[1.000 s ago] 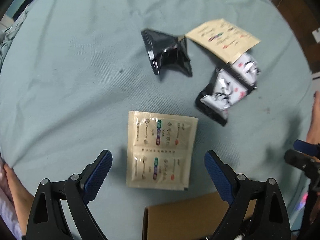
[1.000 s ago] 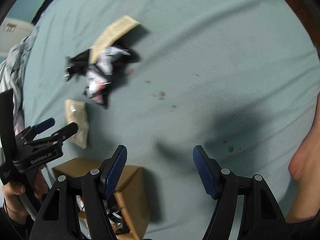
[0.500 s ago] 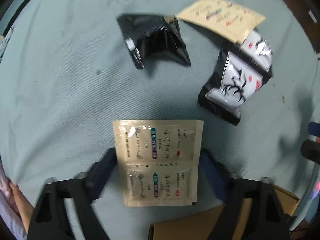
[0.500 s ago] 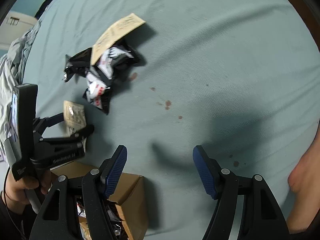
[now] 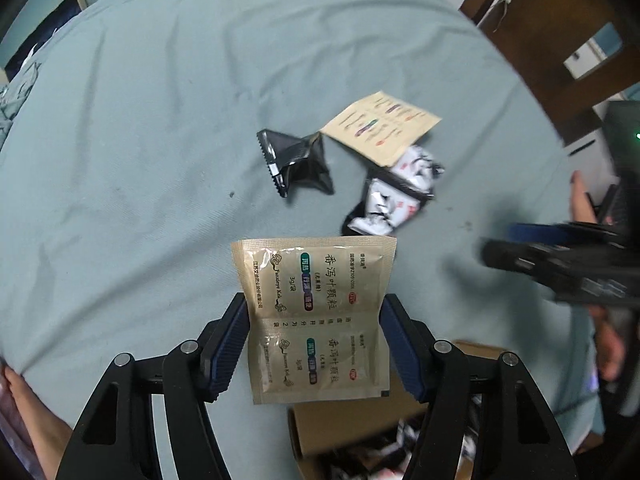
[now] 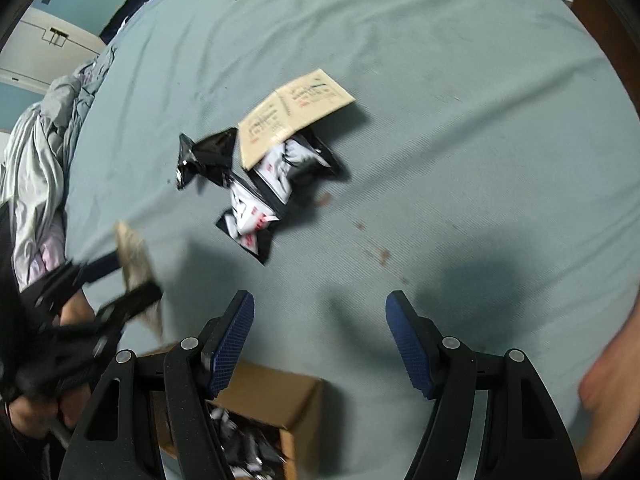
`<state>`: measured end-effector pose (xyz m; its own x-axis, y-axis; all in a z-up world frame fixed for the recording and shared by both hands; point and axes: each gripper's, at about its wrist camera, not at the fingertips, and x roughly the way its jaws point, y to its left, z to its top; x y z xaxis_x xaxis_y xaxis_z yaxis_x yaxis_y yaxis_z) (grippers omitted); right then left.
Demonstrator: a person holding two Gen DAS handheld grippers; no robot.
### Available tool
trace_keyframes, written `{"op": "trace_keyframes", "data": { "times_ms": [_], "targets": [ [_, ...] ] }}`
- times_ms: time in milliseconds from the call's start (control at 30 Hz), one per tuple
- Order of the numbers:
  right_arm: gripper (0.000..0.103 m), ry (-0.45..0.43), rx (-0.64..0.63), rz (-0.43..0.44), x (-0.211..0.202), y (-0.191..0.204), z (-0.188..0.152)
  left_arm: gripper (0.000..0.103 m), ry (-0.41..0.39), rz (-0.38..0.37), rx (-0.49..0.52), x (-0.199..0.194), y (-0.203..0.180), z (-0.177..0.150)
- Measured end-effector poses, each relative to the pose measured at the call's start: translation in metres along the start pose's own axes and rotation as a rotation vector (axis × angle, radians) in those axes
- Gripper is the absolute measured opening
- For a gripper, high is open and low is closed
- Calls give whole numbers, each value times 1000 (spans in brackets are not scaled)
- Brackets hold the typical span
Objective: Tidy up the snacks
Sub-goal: 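Grasp a beige sachet with the left gripper while the right grasps a white packet, then lower both held items into the box and open both grippers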
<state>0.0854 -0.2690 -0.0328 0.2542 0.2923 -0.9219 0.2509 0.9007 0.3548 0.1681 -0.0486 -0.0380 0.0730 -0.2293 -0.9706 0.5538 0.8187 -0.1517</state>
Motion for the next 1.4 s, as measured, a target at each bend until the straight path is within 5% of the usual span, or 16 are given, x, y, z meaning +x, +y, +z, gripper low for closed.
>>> {"op": "trace_keyframes", "data": {
  "times_ms": [333, 533, 700, 933, 1167, 1400],
  "targets": [
    [68, 41, 1, 42, 57, 33, 32, 66, 74, -76, 76, -29, -20, -40],
    [68, 75, -85, -16, 95, 57, 47, 66, 89, -104, 115, -41, -29, -67],
    [36, 38, -183, -71, 97, 65, 43, 66, 110, -96, 127, -43, -29, -80],
    [32, -11, -259, -78, 51, 60, 14, 66, 87, -52, 132, -69, -35, -92],
    [32, -57, -262, -27, -43, 56, -26, 66, 66, -17, 137, -109, -53, -101],
    [32, -19, -294, -56, -100, 51, -79, 73, -7, -15, 143, -132, -68, -117]
  ]
}}
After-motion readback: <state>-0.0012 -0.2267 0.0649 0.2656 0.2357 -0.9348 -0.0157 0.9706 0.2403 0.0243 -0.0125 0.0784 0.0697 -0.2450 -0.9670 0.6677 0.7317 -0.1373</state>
